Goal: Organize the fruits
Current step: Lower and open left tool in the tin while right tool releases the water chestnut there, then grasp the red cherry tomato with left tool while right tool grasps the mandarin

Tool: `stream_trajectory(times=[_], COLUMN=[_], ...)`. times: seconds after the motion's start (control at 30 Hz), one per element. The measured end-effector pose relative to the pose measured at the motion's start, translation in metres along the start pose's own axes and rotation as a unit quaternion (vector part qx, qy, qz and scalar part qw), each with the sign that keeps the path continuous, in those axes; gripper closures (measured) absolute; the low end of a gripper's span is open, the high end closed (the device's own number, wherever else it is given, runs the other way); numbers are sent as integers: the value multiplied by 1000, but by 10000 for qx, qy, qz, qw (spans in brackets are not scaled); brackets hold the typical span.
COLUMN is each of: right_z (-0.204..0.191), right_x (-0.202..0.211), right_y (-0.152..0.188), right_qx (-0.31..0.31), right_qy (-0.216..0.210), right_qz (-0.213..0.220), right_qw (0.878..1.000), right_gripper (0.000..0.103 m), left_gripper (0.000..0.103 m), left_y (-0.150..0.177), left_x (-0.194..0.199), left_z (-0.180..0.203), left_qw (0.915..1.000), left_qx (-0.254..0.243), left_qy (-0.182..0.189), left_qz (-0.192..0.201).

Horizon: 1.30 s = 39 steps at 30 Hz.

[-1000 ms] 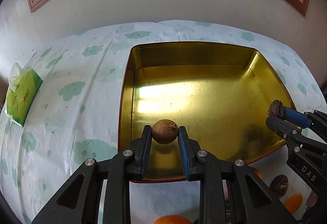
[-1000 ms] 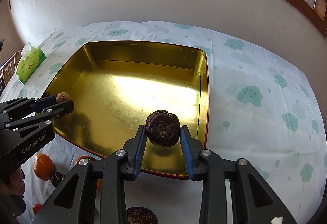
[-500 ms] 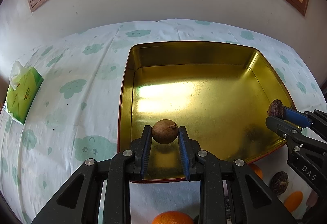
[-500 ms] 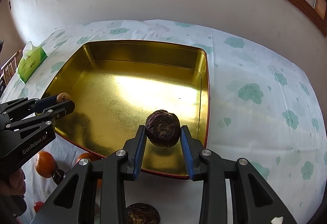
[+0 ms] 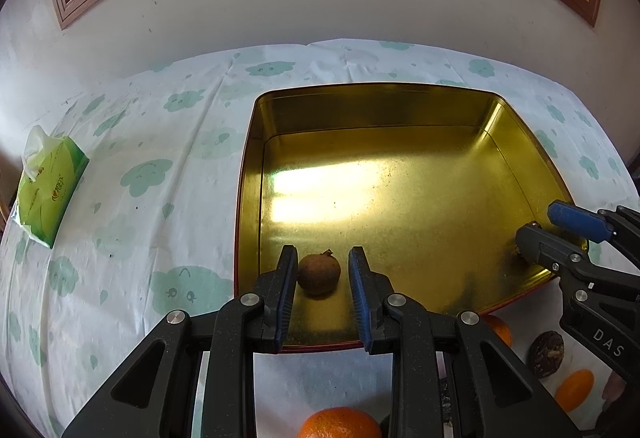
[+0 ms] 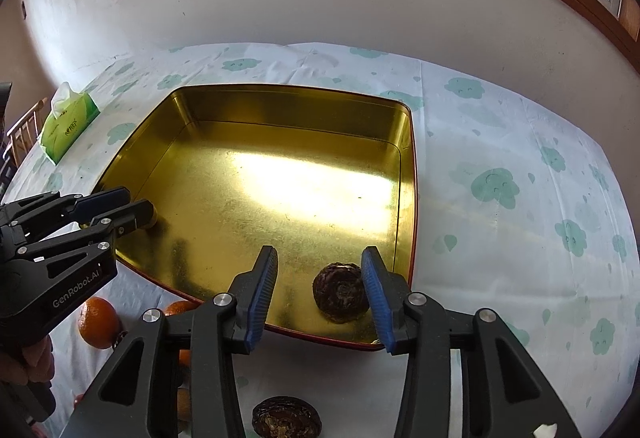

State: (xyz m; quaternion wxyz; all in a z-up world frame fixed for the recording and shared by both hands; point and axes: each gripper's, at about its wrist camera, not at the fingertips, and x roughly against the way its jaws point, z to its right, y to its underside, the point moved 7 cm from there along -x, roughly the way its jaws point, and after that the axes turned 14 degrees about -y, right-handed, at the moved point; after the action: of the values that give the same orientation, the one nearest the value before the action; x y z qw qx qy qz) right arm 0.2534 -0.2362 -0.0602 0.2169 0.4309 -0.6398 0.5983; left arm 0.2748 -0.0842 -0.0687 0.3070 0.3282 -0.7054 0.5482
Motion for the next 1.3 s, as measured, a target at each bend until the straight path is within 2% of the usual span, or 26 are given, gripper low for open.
stream_trajectory(times=[0.3,0.6,0.73,0.93,1.2,1.3], right_z=[-11,-21,-23,-24,-25,-26], right_x=[36,75,91,111,120,115], right_y=[-2,21,39,75,133,155], right_qx=[27,-41,-107,-177,-322,-404], right_qy=[-4,-5,24,93,88,64], right_qz=[313,511,569,561,337,217], right_qw=[9995,9987,9983,9982,9989,9989], right_gripper=[60,60,60,60,60,60], left_gripper=[75,75,75,75,75,75], left_y=[5,31,51,92,147,159], left_x=[32,74,90,102,109,115], left_z=[-7,-18,-19,-21,-23,-23], left_qw=[9998,9992,9990,9993,9991,9989], left_qx=[67,144,151,161,301,316], left_qy=[16,43,64,114,279,298], left_qz=[199,366,426,307,51,154])
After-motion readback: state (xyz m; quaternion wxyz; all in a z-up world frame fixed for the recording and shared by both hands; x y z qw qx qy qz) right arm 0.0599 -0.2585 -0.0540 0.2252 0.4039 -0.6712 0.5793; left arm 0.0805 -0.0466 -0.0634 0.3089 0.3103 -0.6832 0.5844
